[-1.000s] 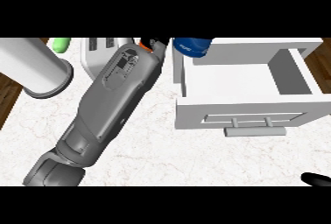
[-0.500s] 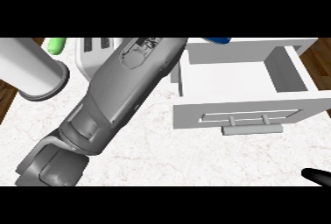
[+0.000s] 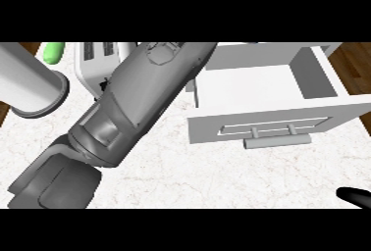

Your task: Pick up the can, place it into the drawer and close the drawer

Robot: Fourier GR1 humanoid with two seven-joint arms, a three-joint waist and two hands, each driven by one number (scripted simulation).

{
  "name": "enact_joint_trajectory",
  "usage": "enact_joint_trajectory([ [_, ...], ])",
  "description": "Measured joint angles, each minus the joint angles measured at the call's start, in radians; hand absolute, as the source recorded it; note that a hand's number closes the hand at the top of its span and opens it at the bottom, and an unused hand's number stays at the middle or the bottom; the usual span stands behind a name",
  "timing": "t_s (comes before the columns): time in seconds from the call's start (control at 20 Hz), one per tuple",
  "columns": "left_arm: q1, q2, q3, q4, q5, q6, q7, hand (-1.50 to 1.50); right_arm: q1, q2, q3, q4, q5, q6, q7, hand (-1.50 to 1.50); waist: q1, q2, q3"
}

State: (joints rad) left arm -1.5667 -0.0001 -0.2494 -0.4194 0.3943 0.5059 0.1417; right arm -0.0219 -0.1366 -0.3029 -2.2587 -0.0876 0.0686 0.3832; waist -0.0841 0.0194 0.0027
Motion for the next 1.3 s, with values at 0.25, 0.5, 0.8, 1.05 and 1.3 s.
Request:
enact_joint_trajectory([
  [0.25,-0.032,0.0,-0.02,0.06,0.026,0.062,-0.025,-1.5,-0.015,-0.004,0.019,-0.001,0.01,0.002,0.007,-1.5,-0.011,0.003,0.0],
  [0.5,-0.043,0.0,-0.059,0.08,0.058,0.118,-0.041,-1.5,-0.043,-0.025,0.017,0.013,0.023,0.004,0.007,-1.5,-0.02,0.004,0.001],
  [0.8,-0.047,0.0,-0.07,0.093,0.107,0.142,-0.065,-1.5,-0.073,-0.075,0.044,0.031,0.091,0.037,-0.038,-1.5,-0.022,0.009,0.001],
  [1.05,-0.049,0.0,-0.055,0.102,0.148,0.141,-0.096,-1.5,-0.117,-0.127,0.087,0.064,0.204,0.057,-0.097,-1.5,-0.011,0.012,0.0],
  [1.3,-0.054,0.0,-0.043,0.098,0.191,0.145,-0.118,-1.5,-0.167,-0.175,0.157,0.146,0.365,0.059,-0.154,-1.5,0.004,0.013,0.0],
])
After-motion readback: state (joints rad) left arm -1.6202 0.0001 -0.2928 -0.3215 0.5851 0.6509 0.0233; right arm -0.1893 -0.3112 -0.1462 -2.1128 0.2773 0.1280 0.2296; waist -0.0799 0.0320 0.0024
